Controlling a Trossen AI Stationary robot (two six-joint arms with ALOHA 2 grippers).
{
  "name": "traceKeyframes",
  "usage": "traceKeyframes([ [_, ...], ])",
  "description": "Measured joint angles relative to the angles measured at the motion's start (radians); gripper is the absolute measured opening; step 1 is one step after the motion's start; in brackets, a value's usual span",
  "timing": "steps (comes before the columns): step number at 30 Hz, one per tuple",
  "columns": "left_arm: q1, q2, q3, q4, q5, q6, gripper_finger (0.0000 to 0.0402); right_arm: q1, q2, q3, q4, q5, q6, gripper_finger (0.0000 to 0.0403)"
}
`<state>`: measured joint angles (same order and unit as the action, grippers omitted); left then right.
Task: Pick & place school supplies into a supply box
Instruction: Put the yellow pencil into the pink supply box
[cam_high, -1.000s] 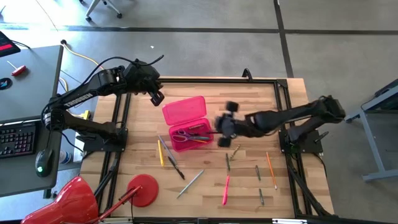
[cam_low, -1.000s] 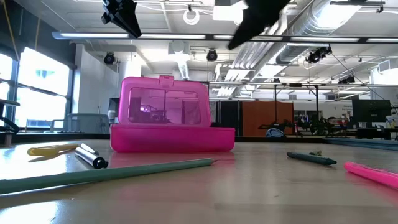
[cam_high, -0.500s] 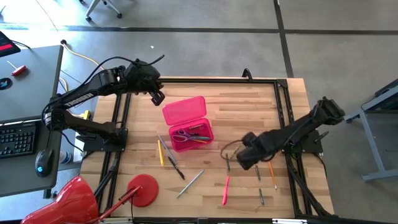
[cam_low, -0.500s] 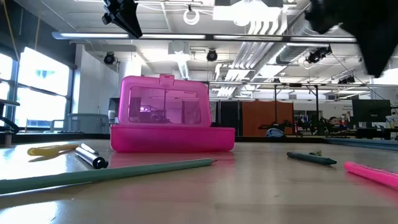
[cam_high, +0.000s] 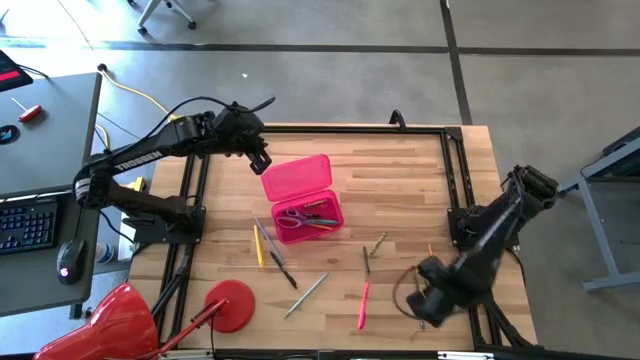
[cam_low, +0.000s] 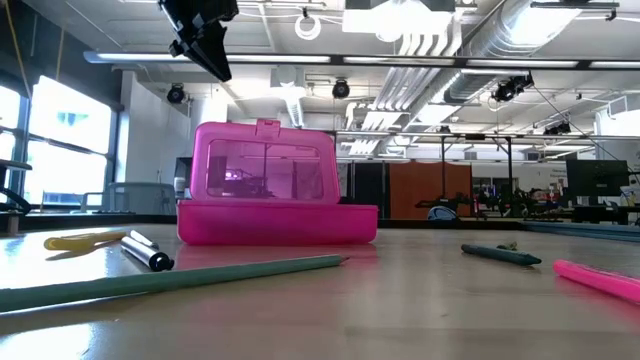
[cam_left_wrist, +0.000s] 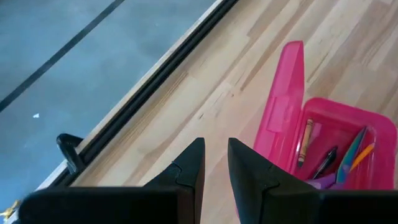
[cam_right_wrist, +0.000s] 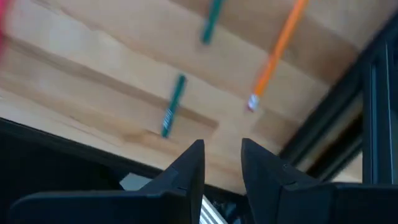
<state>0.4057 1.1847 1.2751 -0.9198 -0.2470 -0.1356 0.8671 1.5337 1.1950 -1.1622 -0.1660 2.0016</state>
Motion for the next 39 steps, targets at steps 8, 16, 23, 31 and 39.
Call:
traceKeyframes([
  [8, 0.000, -0.002, -0.012, 0.041, 0.003, 0.000, 0.0101, 0.066, 0.091, 0.000, 0.001, -0.030, -0.002, 0.0083],
  [16, 0.000, -0.002, -0.012, 0.064, 0.020, 0.000, 0.0101, 0.040, 0.210, 0.000, -0.001, -0.129, -0.106, 0.0083],
  [23, 0.000, -0.002, -0.012, 0.070, 0.064, 0.000, 0.0101, 0.004, 0.259, -0.026, -0.033, -0.140, -0.121, 0.0083],
  [31, 0.000, -0.002, -0.012, 0.112, 0.108, 0.002, 0.0101, -0.042, 0.150, -0.311, 0.222, -0.221, -0.114, 0.0082],
  [39, 0.000, -0.002, -0.012, 0.110, 0.109, 0.007, 0.0101, -0.084, 0.003, -0.448, 0.328, -0.133, -0.091, 0.0082],
])
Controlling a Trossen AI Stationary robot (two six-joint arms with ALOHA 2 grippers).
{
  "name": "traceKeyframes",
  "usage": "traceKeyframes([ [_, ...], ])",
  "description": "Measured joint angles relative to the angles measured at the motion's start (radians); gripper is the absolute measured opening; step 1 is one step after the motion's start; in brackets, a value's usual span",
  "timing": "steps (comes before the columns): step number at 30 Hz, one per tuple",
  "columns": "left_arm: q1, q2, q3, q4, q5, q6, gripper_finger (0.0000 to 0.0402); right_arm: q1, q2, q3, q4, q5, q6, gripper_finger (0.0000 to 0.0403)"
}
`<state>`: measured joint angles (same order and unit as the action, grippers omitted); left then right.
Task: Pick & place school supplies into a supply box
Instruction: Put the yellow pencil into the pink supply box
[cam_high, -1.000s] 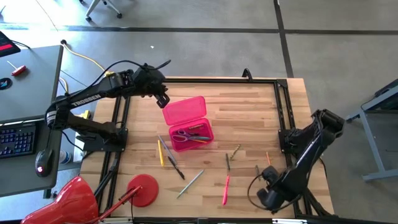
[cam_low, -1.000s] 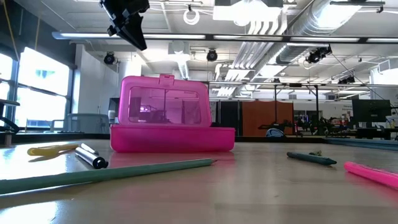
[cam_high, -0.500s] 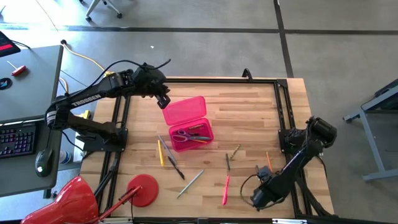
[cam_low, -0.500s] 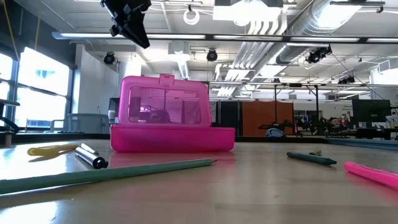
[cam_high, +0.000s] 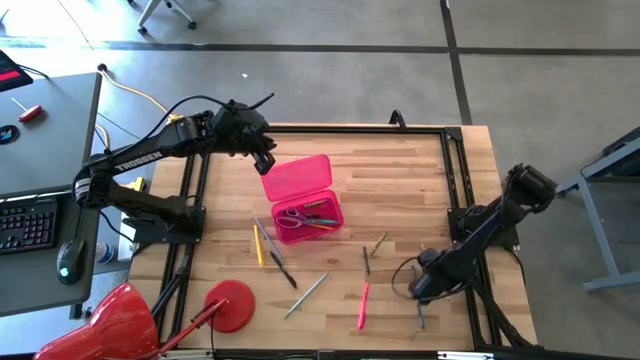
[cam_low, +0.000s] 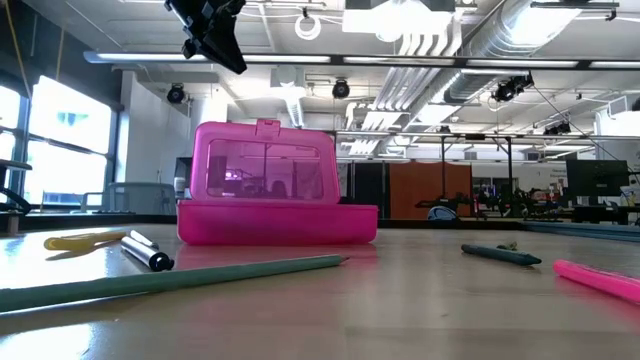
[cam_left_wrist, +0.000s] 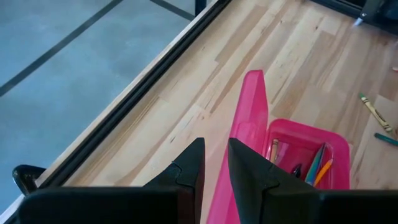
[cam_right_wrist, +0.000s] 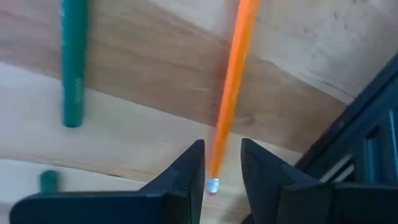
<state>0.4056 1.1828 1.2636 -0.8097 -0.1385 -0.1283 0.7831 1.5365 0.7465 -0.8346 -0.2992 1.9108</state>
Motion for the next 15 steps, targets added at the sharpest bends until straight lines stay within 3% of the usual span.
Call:
traceKeyframes([
  [9, 0.000, 0.000, 0.000, 0.001, -0.002, 0.000, 0.0101, -0.054, -0.038, -0.171, 0.225, -0.009, -0.039, 0.0079],
  [15, 0.000, 0.000, 0.000, 0.001, -0.002, 0.001, 0.0101, -0.130, -0.035, -0.184, 0.158, -0.016, -0.195, 0.0013],
])
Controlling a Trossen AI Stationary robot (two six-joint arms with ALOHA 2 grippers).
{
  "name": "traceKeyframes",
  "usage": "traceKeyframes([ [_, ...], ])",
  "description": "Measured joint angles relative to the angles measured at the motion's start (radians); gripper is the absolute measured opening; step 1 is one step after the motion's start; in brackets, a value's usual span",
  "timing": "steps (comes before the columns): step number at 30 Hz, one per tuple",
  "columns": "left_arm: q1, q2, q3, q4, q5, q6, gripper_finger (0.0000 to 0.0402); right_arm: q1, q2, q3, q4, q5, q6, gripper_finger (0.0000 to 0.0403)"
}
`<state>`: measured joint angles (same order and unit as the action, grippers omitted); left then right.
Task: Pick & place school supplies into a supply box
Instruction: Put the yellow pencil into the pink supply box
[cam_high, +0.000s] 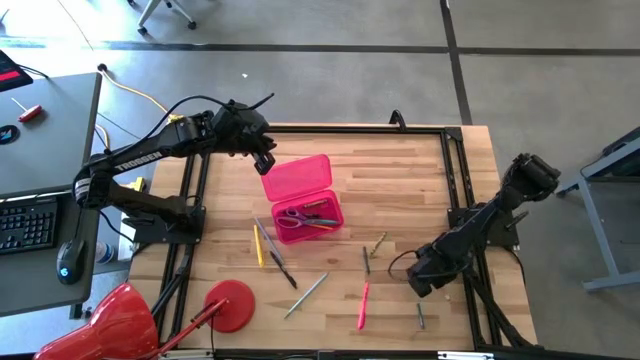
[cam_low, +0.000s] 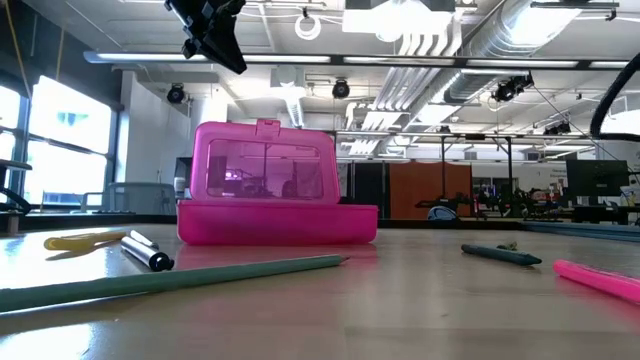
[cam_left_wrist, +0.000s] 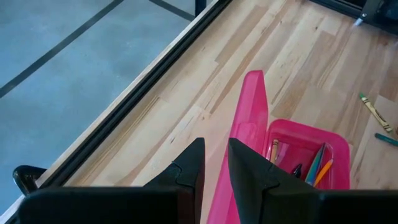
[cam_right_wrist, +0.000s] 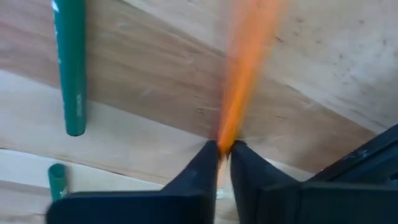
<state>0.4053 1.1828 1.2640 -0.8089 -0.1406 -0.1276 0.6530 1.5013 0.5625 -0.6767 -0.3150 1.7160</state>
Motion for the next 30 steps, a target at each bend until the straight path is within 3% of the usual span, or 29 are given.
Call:
traceKeyframes([
  [9, 0.000, 0.000, 0.000, 0.002, -0.002, 0.000, 0.0101, -0.158, 0.010, 0.045, -0.056, 0.031, -0.225, 0.0004],
  [17, 0.000, 0.000, 0.000, 0.001, -0.002, 0.000, 0.0101, -0.250, 0.015, 0.215, -0.230, 0.338, -0.414, 0.0003],
  [21, 0.000, 0.000, 0.000, 0.001, -0.002, 0.000, 0.0101, -0.310, 0.013, 0.307, -0.252, 0.432, -0.521, 0.0005],
  [26, 0.000, 0.000, 0.000, 0.007, -0.002, 0.000, 0.0101, -0.416, 0.013, 0.408, -0.162, 0.565, -0.774, 0.0003],
  [30, 0.000, 0.000, 0.000, 0.008, -0.001, 0.016, 0.0101, -0.511, 0.035, 0.498, -0.013, 0.574, -1.079, 0.0001],
])
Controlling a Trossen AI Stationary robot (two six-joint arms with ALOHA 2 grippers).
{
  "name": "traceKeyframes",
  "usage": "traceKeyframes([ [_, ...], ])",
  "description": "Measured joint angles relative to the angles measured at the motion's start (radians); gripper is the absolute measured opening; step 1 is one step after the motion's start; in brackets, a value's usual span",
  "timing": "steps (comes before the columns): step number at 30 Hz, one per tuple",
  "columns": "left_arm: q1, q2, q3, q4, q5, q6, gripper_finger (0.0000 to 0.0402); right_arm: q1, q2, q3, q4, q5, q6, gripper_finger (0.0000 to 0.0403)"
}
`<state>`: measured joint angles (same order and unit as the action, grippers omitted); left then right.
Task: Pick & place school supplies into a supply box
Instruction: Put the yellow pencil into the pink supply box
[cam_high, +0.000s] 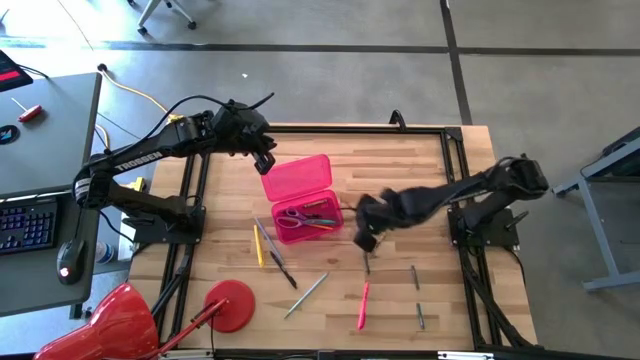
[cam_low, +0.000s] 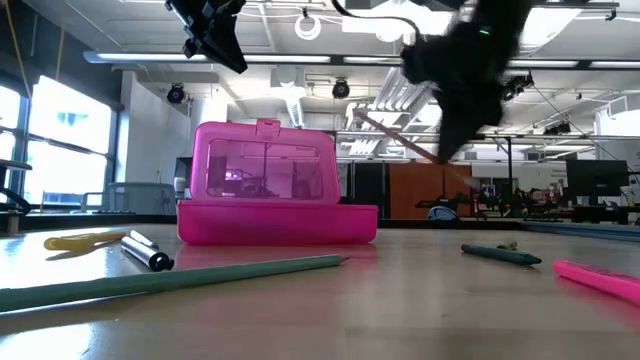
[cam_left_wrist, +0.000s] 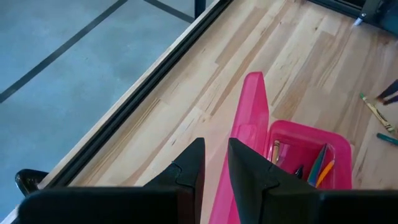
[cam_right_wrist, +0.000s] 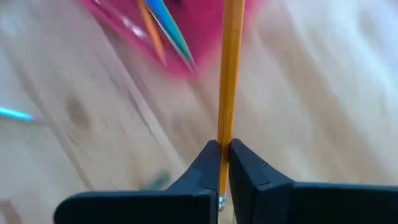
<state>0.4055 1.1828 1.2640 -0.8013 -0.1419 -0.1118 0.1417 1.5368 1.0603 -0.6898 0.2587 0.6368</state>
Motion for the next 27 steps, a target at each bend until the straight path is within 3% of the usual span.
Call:
traceKeyframes([
  [4, 0.000, 0.000, 0.000, 0.000, 0.003, 0.004, 0.0101, -0.079, 0.087, 0.133, 0.040, -0.039, -0.281, 0.0001],
  [10, 0.000, 0.000, 0.000, 0.000, 0.003, 0.044, 0.0101, -0.176, 0.288, 0.369, -0.118, -0.078, -0.525, 0.0001],
  [19, 0.000, 0.000, 0.000, -0.003, 0.002, 0.056, 0.0101, -0.234, 0.545, 0.642, -0.214, -0.201, -0.740, 0.0001],
  [27, 0.000, 0.000, 0.000, -0.007, 0.002, 0.056, 0.0101, -0.200, 0.591, 0.725, -0.229, -0.216, -0.786, 0.0000],
])
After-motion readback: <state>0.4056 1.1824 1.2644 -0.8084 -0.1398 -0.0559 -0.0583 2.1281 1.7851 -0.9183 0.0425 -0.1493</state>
